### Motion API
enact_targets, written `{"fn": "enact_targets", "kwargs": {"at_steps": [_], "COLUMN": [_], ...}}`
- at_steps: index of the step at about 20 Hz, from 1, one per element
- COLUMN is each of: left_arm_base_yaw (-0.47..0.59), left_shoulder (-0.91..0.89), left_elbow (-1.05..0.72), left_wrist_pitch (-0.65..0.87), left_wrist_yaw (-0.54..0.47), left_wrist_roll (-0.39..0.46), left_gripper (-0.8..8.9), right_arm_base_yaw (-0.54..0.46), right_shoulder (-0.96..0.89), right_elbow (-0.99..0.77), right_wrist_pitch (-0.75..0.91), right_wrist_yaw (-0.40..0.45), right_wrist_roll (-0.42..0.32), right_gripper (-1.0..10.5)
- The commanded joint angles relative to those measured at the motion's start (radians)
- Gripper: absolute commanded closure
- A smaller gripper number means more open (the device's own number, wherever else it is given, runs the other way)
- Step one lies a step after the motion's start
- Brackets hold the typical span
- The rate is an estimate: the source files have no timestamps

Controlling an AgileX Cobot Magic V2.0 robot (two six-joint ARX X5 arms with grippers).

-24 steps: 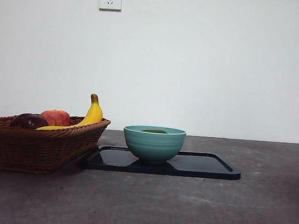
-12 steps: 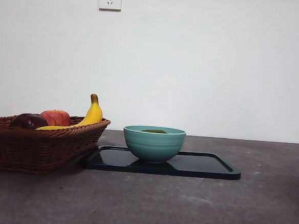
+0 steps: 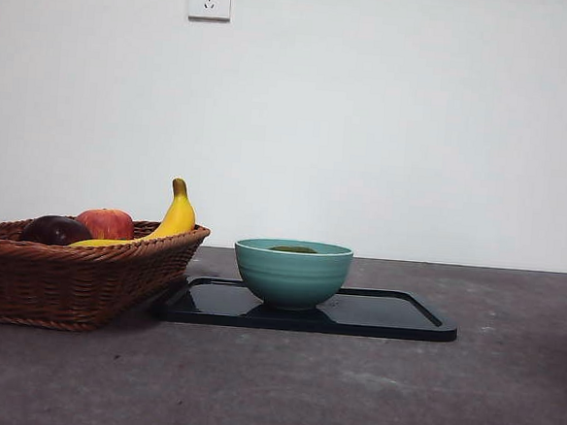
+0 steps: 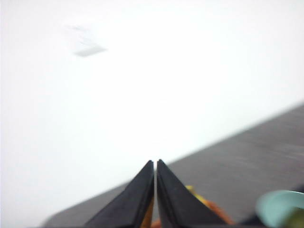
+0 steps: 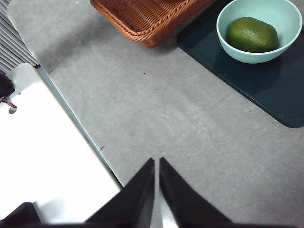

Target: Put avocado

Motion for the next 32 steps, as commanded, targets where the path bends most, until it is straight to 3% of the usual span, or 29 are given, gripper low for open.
{"fn": "enact_targets", "kwargs": {"at_steps": [1, 7, 13, 18, 25, 32], "left_arm_base_yaw": [0.044, 0.079, 0.079, 0.079, 0.079, 0.079], "left_shoulder": [-0.072, -0.284, -0.409, -0.408, -0.408, -0.408], "left_elbow": [-0.137, -0.468, -0.645, -0.703, -0.703, -0.702], "left_wrist_pitch": [0.106, 0.186, 0.179, 0.154, -0.024, -0.019], "left_wrist_yaw": [-0.074, -0.103, -0.121, -0.130, -0.130, -0.130], "left_wrist_roll": [0.010, -0.049, -0.109, -0.111, -0.146, -0.162], "left_gripper": [8.05, 8.05, 8.05, 8.05, 8.05, 8.05], "right_arm_base_yaw": [0.008, 0.008, 0.008, 0.008, 0.008, 0.008], "right_shoulder": [0.007, 0.007, 0.007, 0.006, 0.006, 0.006], "right_elbow": [0.008, 0.008, 0.008, 0.008, 0.008, 0.008], "right_wrist_pitch": [0.010, 0.010, 0.010, 0.010, 0.010, 0.010], "right_wrist_yaw": [-0.002, -0.002, -0.001, -0.001, -0.001, -0.001], "right_wrist_roll": [0.007, 0.007, 0.006, 0.007, 0.007, 0.007], "right_gripper": [9.4, 9.4, 9.4, 9.4, 9.4, 9.4]}}
